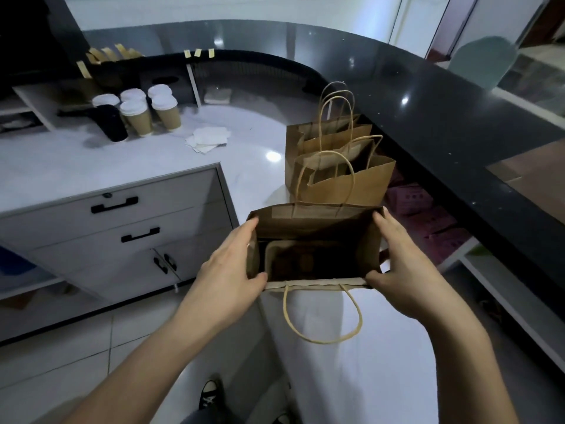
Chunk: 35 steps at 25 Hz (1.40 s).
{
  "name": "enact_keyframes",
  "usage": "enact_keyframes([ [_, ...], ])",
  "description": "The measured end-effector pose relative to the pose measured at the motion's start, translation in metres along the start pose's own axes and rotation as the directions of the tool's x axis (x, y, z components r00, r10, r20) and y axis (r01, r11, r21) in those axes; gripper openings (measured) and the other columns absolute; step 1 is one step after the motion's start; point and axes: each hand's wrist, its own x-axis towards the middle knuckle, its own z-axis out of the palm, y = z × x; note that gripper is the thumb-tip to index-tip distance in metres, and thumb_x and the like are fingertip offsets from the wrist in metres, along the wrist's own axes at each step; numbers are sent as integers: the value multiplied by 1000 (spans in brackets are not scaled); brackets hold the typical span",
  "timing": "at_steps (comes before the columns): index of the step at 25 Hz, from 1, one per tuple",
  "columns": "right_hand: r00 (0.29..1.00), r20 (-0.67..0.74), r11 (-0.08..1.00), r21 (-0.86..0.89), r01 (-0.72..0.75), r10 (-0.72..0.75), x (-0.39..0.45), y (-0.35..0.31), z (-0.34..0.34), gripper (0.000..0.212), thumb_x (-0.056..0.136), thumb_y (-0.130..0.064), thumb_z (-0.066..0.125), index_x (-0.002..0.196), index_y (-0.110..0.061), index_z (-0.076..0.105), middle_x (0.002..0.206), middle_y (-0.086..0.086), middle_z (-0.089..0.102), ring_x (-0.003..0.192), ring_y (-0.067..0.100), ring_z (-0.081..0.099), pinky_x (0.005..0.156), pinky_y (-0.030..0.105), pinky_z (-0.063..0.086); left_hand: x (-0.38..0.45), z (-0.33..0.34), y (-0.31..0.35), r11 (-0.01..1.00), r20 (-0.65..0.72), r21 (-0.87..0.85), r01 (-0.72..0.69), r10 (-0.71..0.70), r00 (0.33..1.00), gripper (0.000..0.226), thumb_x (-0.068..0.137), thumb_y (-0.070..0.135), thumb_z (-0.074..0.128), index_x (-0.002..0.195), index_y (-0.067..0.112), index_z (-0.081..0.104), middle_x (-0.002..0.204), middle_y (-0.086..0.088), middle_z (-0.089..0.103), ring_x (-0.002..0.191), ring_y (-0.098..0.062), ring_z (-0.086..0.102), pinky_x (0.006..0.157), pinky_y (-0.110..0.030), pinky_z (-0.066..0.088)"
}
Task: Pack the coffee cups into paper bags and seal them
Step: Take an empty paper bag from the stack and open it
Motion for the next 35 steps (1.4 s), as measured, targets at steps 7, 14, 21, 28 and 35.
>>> enact_keyframes([
  [7, 994, 69, 996, 52, 77, -81, 22, -44, 36, 104, 84, 4, 70, 163, -30, 12, 166, -26, -2, 102, -5, 53, 72, 4, 43, 1, -39, -41, 997, -59, -30, 71, -72, 996, 100, 77, 30, 79, 153, 50, 17, 149, 25, 37, 112, 7, 37, 96, -27, 38],
  [14, 983, 92, 986, -33, 164, -161, 50, -92, 73, 104, 83, 4, 72, 163, -25, 13, 168, -19, -2, 143, 18, 39, 80, -2, 34, 6, -79, -91, 992, -77, -67, 108, -113, 991, 100, 78, 30, 79, 153, 51, 16, 148, 21, 40, 106, -5, 47, 87, -25, 41],
  [21, 984, 113, 988, -58, 143, -136, 78, -151, 116, 103, 85, 1, 70, 163, -31, 13, 166, -26, -1, 96, 2, 47, 74, -5, 38, 28, -131, -140, 993, -92, -58, 102, -107, 990, 102, 80, 29, 79, 155, 47, 13, 154, 16, 36, 126, -10, 48, 99, -32, 45],
  [28, 964, 158, 971, -76, 227, -213, 110, -223, 178, 103, 87, -3, 73, 163, -34, 11, 167, -25, 1, 108, -4, 49, 81, 5, 44, 41, -192, -211, 984, -134, -100, 146, -159, 978, 103, 79, 26, 80, 156, 46, 14, 157, 12, 35, 138, -9, 39, 106, -29, 39],
  [35, 923, 220, 930, -124, 346, -314, 137, -293, 241, 103, 83, -1, 72, 163, -26, 12, 168, -16, 3, 147, 5, 26, 109, 5, 29, 34, -248, -281, 970, -190, -137, 201, -225, 956, 103, 80, 27, 80, 155, 49, 12, 156, 14, 36, 137, -9, 39, 100, -25, 34],
])
